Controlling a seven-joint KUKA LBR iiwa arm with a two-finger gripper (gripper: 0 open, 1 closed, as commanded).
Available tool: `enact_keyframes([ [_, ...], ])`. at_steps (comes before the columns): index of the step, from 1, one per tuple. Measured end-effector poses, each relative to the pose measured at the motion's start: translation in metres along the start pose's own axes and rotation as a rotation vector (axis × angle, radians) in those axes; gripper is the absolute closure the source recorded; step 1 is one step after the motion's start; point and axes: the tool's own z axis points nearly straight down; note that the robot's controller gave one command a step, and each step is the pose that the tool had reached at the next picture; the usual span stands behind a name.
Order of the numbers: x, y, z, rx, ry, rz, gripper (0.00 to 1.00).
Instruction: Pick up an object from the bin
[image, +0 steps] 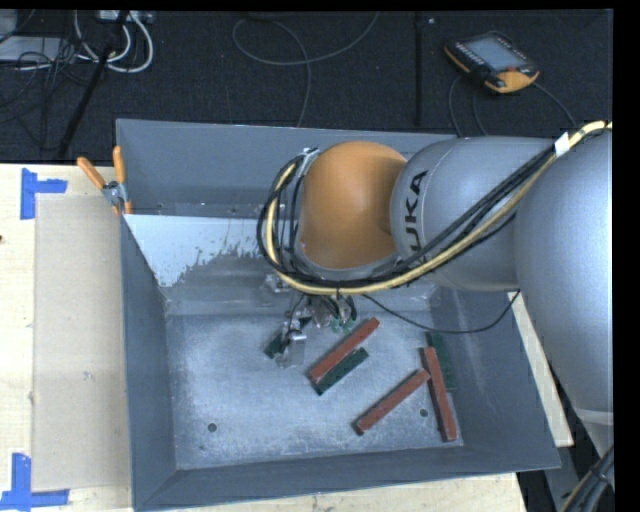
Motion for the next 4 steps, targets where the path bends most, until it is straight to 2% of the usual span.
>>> enact_keyframes([
  [1,-0.006,-0.006,0.008,-0.001,0.003,-0.150,0.00],
  [2,-0.006,-0.012,0.060,-0.001,0.006,-0.188,0.00],
  [3,-0.010,-0.030,0.060,-0.002,0.004,-0.388,1.00],
  [4,-0.010,-0.030,0.060,-0.002,0.004,-0.387,1.00],
])
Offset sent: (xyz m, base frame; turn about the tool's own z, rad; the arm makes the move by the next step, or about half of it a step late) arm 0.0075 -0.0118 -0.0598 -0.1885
